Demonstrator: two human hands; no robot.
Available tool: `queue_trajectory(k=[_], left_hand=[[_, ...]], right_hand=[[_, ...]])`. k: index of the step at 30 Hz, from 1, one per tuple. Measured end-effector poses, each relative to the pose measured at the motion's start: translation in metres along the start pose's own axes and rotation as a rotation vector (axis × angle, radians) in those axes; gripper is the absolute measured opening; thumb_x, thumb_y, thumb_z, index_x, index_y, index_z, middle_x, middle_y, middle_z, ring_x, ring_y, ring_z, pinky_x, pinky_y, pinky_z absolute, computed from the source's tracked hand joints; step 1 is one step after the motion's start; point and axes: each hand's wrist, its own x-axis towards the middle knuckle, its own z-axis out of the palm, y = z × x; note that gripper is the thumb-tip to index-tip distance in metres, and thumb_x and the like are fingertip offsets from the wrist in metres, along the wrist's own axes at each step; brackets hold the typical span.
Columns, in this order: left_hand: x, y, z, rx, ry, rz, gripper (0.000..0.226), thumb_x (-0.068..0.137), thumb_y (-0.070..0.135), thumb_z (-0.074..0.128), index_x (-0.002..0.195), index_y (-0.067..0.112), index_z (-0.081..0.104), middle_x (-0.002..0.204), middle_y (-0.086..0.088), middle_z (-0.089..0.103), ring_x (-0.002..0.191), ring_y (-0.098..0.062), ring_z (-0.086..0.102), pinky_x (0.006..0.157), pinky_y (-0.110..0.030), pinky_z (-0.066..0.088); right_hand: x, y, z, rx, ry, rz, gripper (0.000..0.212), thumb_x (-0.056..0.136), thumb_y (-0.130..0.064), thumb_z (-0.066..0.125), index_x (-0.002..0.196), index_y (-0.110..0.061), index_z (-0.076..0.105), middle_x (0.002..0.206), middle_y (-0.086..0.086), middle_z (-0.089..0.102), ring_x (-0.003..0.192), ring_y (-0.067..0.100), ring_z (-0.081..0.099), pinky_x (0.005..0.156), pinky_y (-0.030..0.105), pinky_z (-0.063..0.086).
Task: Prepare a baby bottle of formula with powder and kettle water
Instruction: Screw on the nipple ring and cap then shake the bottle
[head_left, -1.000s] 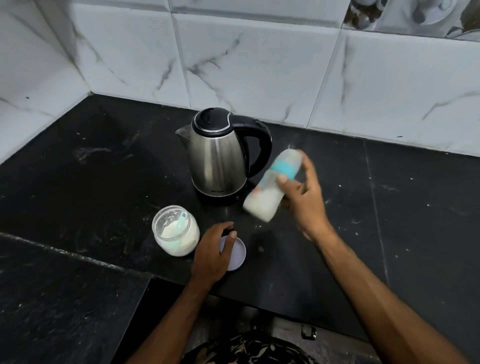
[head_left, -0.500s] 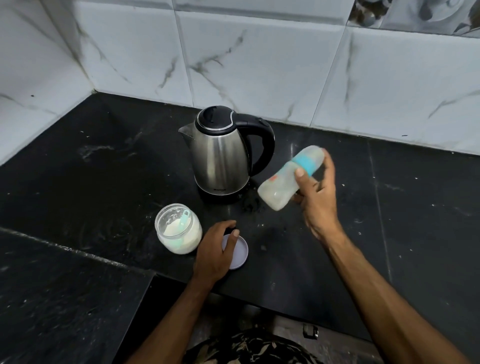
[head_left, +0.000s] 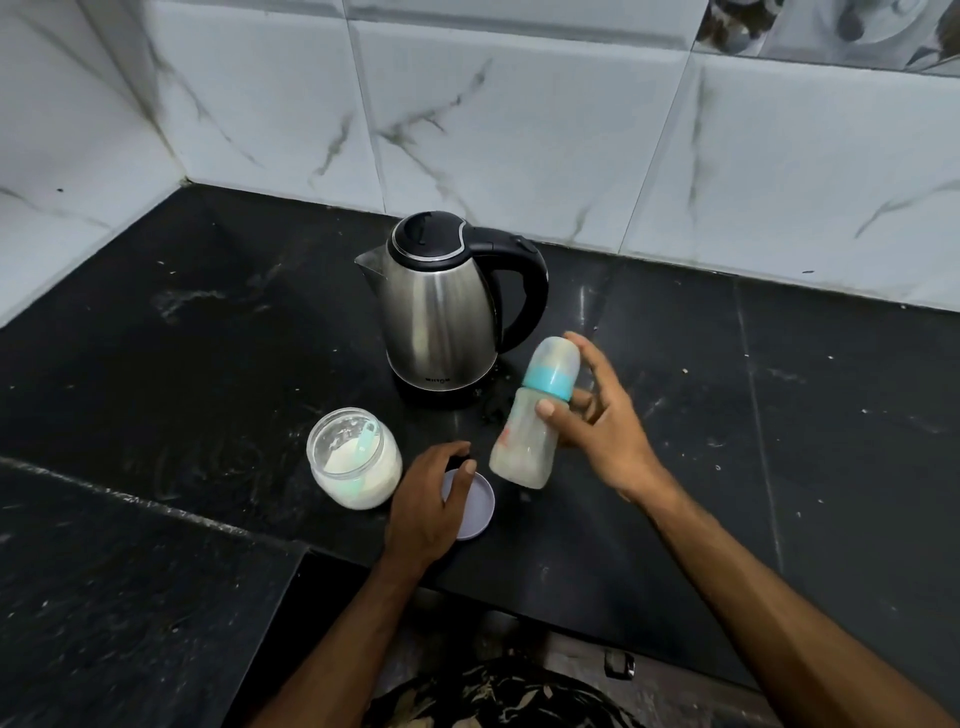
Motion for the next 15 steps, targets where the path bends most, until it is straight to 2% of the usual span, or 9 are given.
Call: queue_trajectory(k=[1,5,7,9,11,12,15], left_hand=[[0.0,0.0,0.0,-0.001,-0.001,-0.002,0.043,0.096,0.048,0.045,0.116,0.017,0.066,0.113,0.012,0.064,0.106,-0.003,0.057,0.094,-0.007,0.037],[-0.001,-0.001,0.001,-0.007,-0.003,-0.022,0.043,0.096,0.049,0.045,0.117,0.018,0.066,0.114,0.01,0.065,0.107,-0.003,0.058,0.095,-0.008,0.037],[-0.002,-0.001,0.0,-0.007,-0.001,-0.022,0.043,0.096,0.049,0.045,0.117,0.019,0.066,0.114,0.01,0.066,0.107,-0.003,0.058,0.095,-0.01,0.038],[-0.001,-0.001,0.0,-0.011,0.001,-0.015,0.043,0.095,0.049,0.046,0.117,0.018,0.066,0.114,0.009,0.065,0.106,-0.004,0.058,0.095,-0.014,0.04],[-0.001,-0.002,0.001,-0.011,-0.002,-0.012,0.044,0.095,0.049,0.046,0.117,0.017,0.066,0.115,0.009,0.064,0.107,-0.004,0.057,0.095,-0.016,0.041],[-0.001,-0.002,0.001,-0.008,-0.003,-0.012,0.044,0.095,0.049,0.046,0.117,0.017,0.066,0.115,0.009,0.065,0.107,-0.004,0.057,0.095,-0.017,0.041],[-0.001,-0.002,0.001,-0.014,0.009,-0.013,0.043,0.096,0.049,0.046,0.116,0.017,0.066,0.114,0.008,0.066,0.107,-0.006,0.059,0.096,-0.019,0.043]], right_hand=[[0.003,0.0,-0.001,0.016,0.027,-0.02,0.068,0.088,-0.002,0.065,0.141,-0.031,0.034,0.095,-0.002,0.076,0.088,0.016,0.073,0.068,0.03,0.06],[0.022,-0.006,-0.011,0.317,0.369,-0.09,0.061,0.089,-0.022,0.065,0.142,-0.03,0.036,0.108,0.006,0.069,0.09,0.022,0.07,0.069,0.042,0.058],[0.019,-0.003,-0.008,0.3,0.343,-0.072,0.061,0.092,-0.02,0.063,0.144,-0.028,0.033,0.108,0.005,0.069,0.092,0.022,0.07,0.068,0.041,0.06],[0.006,0.0,0.001,0.13,0.137,0.001,0.066,0.088,-0.016,0.065,0.144,-0.031,0.033,0.099,0.003,0.074,0.09,0.022,0.072,0.068,0.037,0.061],[-0.002,-0.001,0.005,-0.029,-0.068,0.045,0.072,0.084,-0.014,0.068,0.142,-0.033,0.033,0.099,0.003,0.075,0.093,0.022,0.073,0.071,0.033,0.06],[-0.001,-0.003,0.005,-0.025,-0.077,0.025,0.071,0.084,-0.012,0.068,0.143,-0.033,0.033,0.099,0.002,0.075,0.094,0.021,0.073,0.072,0.033,0.06],[0.017,-0.012,0.001,0.22,0.202,-0.052,0.064,0.091,-0.013,0.062,0.145,-0.027,0.032,0.095,-0.002,0.076,0.088,0.019,0.073,0.067,0.039,0.061]])
